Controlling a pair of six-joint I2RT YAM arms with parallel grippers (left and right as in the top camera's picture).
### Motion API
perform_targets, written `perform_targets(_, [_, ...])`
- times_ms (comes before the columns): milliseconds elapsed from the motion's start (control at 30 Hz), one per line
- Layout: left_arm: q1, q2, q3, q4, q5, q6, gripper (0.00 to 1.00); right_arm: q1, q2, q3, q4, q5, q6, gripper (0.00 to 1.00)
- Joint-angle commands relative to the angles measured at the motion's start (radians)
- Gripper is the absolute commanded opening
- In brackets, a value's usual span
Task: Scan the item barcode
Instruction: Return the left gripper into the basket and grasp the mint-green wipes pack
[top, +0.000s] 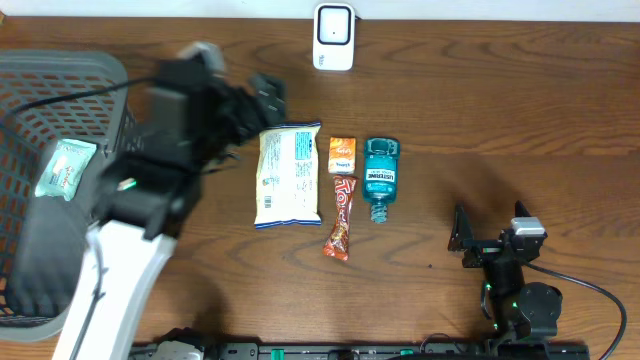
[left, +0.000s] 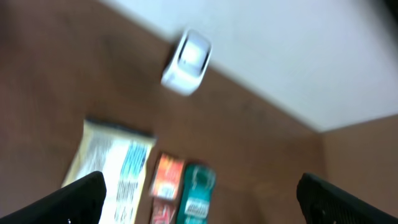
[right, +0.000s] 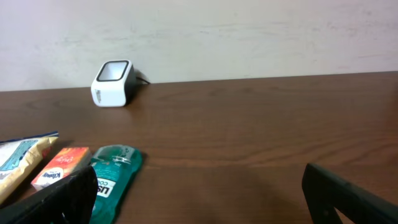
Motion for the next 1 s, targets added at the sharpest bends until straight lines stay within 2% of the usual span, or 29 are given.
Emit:
perform_targets(0, [0.074,-0.066,0.130,-0.002,0.018,0.092,0.98,0.008,-0.005,-0.002,-0.002,0.002,0.012,0.99])
perform_targets(100, [0.116,-0.081,0.208,-0.006,0.006,0.168,0.98,0.008,-0.005,-0.002,-0.002,0.002,0.012,0.99])
perform_targets(300, [0.261,-0.081,0.294,-0.097,-0.138,0.173,0.98,0.008,-0.005,-0.002,-0.002,0.002,0.012,0.99])
perform_targets(533, [0.512,-0.077,0.294,-0.204,-0.137,0.069,0.98,0.008,-0.005,-0.002,-0.002,0.002,0.012,0.99])
perform_targets(667, [0.655,-0.056,0.294,-0.236,-0.137,0.060,0.98,0.008,-0.005,-0.002,-0.002,0.002,0.012,0.99])
perform_targets(967, [0.820,0.076,0.294,-0.352,-0.137,0.060,0.98,0.008,-0.005,-0.002,-0.002,0.002,0.012,0.99])
